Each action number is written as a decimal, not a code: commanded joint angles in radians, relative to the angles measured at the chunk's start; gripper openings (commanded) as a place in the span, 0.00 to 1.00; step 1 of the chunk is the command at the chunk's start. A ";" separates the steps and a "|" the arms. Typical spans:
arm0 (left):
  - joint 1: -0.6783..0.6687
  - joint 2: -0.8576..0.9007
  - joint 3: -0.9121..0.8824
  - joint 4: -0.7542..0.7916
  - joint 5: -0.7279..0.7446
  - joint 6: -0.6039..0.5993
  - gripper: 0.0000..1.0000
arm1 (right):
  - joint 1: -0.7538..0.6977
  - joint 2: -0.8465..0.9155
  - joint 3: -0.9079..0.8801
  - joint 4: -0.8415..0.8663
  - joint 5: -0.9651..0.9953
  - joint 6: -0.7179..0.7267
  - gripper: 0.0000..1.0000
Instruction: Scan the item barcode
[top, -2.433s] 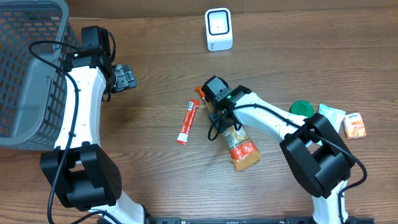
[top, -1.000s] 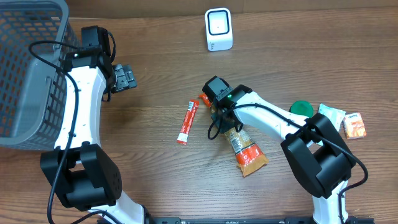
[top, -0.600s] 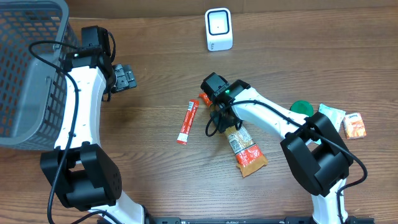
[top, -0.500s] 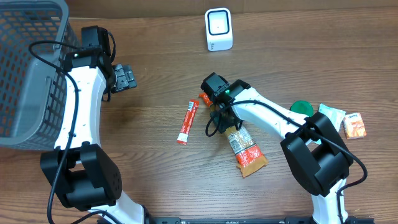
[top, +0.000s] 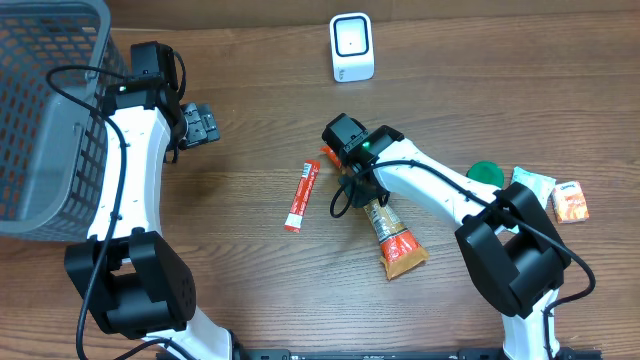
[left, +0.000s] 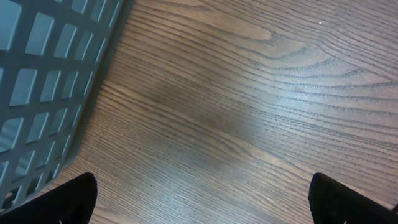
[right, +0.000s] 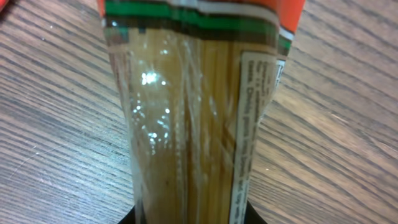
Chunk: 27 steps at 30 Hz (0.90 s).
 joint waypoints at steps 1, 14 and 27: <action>-0.006 -0.008 0.018 0.000 0.005 0.011 1.00 | 0.031 -0.142 0.014 0.013 0.139 0.012 0.13; -0.006 -0.008 0.018 0.000 0.005 0.011 1.00 | 0.018 -0.459 0.014 -0.005 0.159 0.040 0.04; -0.006 -0.008 0.018 0.000 0.005 0.011 1.00 | 0.007 -0.557 0.014 -0.108 0.158 0.048 0.04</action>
